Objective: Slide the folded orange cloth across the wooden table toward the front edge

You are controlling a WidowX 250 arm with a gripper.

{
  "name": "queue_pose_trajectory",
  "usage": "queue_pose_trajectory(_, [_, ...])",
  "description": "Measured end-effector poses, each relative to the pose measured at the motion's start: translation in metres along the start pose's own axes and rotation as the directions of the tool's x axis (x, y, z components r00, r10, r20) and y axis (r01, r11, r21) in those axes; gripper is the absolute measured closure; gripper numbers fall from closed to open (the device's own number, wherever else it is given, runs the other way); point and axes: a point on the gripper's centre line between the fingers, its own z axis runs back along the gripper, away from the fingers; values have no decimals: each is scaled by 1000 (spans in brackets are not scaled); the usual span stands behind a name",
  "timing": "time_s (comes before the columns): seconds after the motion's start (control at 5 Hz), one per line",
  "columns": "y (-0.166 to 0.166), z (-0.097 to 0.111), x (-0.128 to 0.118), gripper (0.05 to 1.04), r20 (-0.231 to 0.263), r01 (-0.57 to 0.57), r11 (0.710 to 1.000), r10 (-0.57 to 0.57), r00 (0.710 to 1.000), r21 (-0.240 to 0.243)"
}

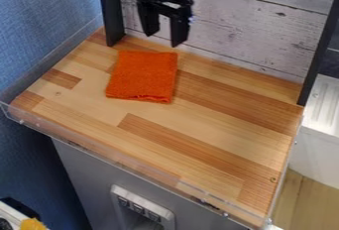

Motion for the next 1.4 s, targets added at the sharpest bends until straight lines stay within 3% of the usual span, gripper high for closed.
queue_pose_trajectory(0.2, [15, 5, -6, 137, -2, 28, 1000, -28, 1000, -1])
queue_pose_trajectory(0.6, [25, -3, -23, 719, -46, 69, 998, -69, 997, 0])
queue_pose_trajectory(0.8, [26, -10, -26, 931, -54, 76, 997, -76, 996, 12])
queue_pose_trajectory(1.0, [24, -21, -29, 1017, -66, 75, 997, -73, 995, 21])
queue_pose_trajectory(1.4, [21, -49, -29, 1021, -90, 79, 996, -76, 993, 35])
